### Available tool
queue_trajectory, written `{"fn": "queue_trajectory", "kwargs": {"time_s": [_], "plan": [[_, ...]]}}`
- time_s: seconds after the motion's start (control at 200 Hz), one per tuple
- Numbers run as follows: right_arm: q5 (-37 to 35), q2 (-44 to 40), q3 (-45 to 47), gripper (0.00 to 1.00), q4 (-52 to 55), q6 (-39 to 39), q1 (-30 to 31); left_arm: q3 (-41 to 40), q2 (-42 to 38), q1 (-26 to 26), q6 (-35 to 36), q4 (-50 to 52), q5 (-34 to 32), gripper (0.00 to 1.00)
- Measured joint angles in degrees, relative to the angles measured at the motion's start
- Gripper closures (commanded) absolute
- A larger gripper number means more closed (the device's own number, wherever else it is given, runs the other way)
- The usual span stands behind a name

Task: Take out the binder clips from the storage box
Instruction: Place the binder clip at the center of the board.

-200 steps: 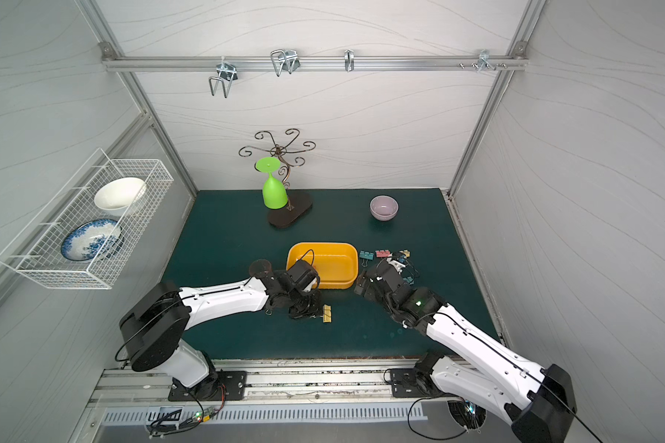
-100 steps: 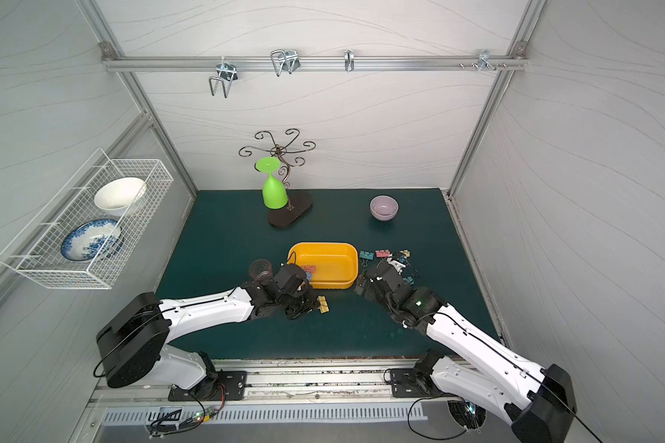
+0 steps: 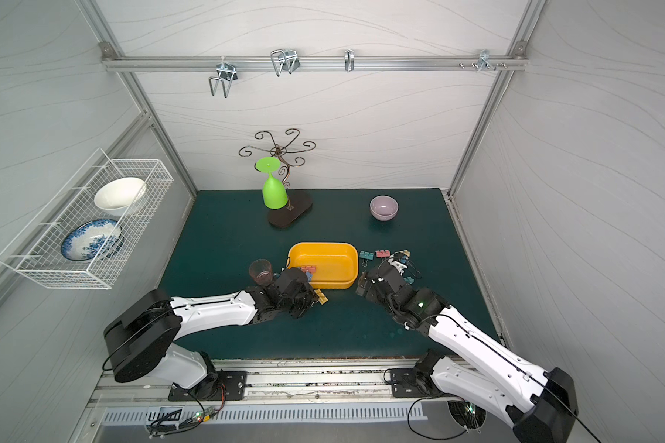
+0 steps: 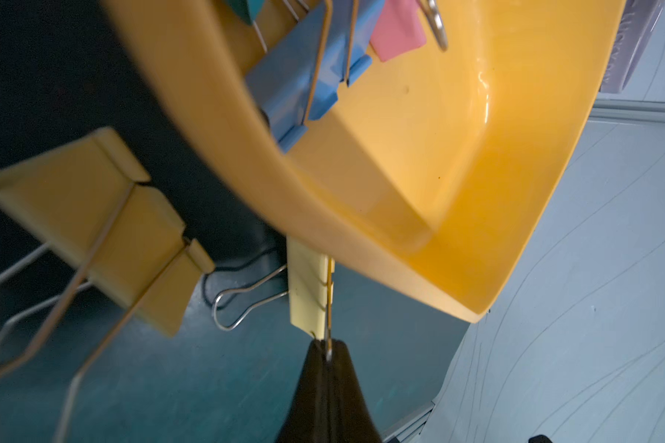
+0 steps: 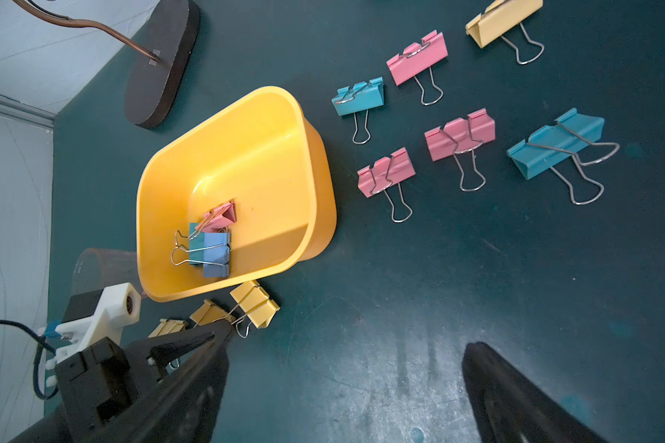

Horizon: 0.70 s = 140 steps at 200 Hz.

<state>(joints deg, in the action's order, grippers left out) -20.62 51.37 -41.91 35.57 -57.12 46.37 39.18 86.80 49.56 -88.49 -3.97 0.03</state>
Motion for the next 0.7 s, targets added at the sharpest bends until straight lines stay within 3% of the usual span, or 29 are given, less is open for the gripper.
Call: {"fn": "queue_trajectory", "kwargs": {"time_s": [0.115, 0.24, 0.4, 0.7], "plan": [[0.0, 0.0, 0.0, 0.01, 0.0, 0.2, -0.1, -0.8, 0.5, 0.2, -1.1, -1.7, -0.3, 0.93], [-0.1, 0.6, 0.0, 0.01, -0.1, 0.7, -0.2, -1.4, -0.4, 0.4, -1.5, -2.1, -0.7, 0.77], [0.7, 2.8, -0.3, 0.01, -0.7, 2.7, -0.3, -4.4, -6.8, 0.8, -0.3, -0.5, -1.5, 0.62], [12.6, 13.2, -7.1, 0.15, -6.9, 13.6, -0.3, -5.5, -24.2, 0.3, 9.3, 11.2, -9.7, 0.60]]}}
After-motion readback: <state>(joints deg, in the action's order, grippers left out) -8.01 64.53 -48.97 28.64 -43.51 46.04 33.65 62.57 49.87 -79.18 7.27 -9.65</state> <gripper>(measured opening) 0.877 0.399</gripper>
